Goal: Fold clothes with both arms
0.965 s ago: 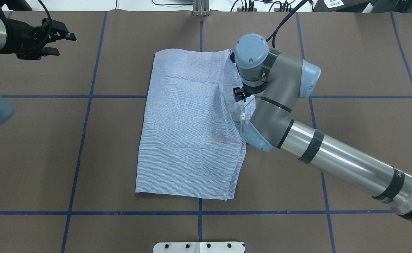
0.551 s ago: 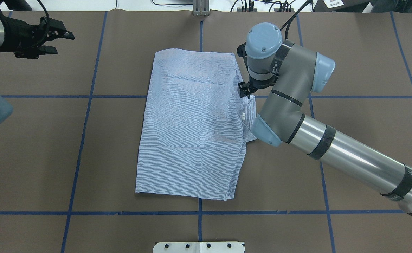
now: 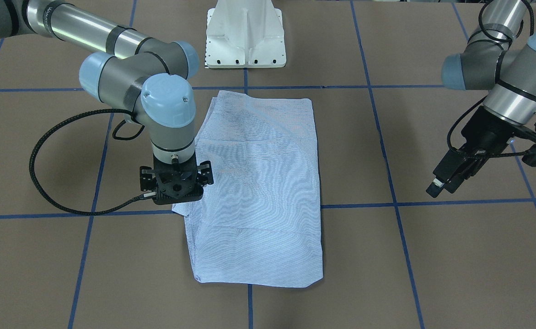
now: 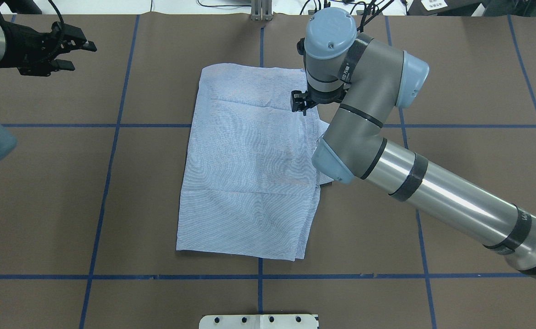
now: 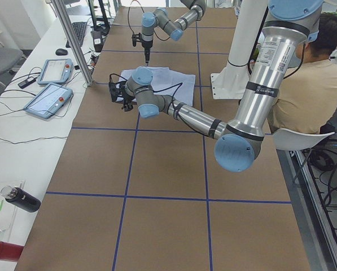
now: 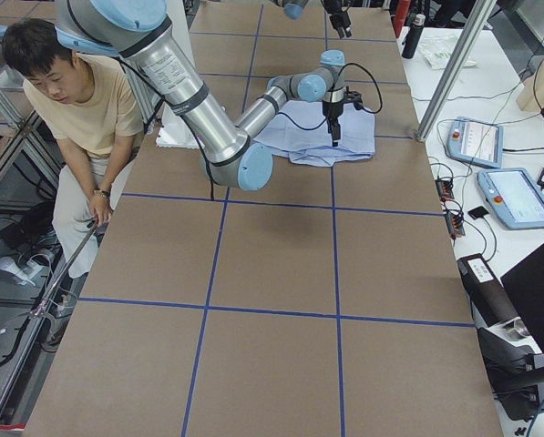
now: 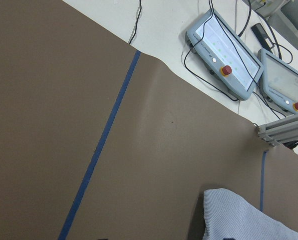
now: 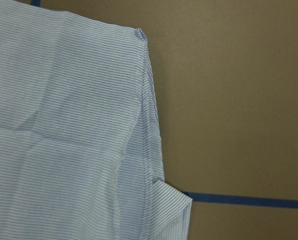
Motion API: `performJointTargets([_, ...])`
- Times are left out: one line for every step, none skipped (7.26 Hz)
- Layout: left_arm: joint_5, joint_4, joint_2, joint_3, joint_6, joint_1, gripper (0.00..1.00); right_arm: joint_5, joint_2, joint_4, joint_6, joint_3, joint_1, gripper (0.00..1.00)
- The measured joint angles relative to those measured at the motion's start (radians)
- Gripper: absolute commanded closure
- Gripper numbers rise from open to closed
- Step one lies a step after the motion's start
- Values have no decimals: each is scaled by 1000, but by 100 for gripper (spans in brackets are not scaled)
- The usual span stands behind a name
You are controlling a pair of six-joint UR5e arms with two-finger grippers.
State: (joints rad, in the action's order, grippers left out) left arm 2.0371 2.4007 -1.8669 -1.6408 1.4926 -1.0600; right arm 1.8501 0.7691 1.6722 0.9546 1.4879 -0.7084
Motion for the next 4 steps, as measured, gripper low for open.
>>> performJointTargets([0, 0, 0, 1, 0, 0, 18, 2, 19, 0, 158, 64, 27, 0])
performJointTargets([0, 0, -1, 1, 0, 1, 18, 0, 44, -6, 374, 132, 69, 0])
performJointTargets([0, 0, -1, 1, 0, 1, 18, -21, 66, -12, 605, 187, 122, 0])
performJointTargets([0, 1, -1, 1, 0, 1, 18, -85, 101, -28, 816, 240, 196, 0])
